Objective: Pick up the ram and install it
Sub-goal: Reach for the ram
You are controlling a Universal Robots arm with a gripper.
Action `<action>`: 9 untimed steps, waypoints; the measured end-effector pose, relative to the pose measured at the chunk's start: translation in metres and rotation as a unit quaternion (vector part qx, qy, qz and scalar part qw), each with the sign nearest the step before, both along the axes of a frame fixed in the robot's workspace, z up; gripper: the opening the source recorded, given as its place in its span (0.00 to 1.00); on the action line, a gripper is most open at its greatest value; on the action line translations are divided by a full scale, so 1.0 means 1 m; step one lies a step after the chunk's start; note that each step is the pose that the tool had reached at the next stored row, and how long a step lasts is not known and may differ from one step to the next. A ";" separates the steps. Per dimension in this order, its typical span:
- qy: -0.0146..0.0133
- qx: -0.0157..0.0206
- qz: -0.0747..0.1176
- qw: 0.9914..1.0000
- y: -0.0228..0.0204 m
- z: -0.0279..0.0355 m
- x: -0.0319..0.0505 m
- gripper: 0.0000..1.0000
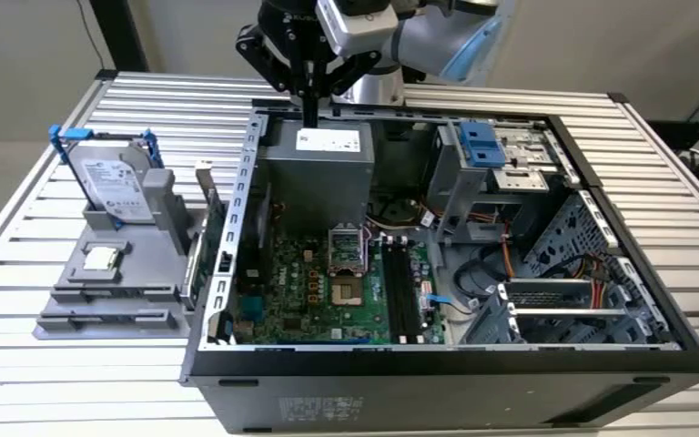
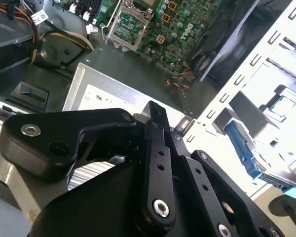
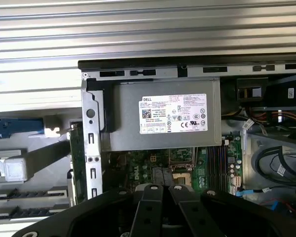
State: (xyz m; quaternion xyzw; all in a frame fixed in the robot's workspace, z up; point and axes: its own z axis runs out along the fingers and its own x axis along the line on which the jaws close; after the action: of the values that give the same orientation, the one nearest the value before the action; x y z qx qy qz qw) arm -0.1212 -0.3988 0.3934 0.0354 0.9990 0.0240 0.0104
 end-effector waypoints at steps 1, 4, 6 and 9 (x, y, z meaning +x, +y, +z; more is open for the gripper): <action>0.000 0.000 0.000 1.000 0.0000 0.0001 0.0000 0.00; 0.000 0.000 0.000 1.000 0.0000 0.0006 0.0000 0.00; 0.000 0.000 0.000 1.000 0.0000 0.0007 0.0000 0.00; 0.000 0.000 0.000 1.000 0.0000 0.0009 0.0000 0.00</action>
State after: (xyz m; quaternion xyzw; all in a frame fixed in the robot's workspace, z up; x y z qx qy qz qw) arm -0.1212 -0.3988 0.3943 0.0354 0.9990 0.0241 0.0104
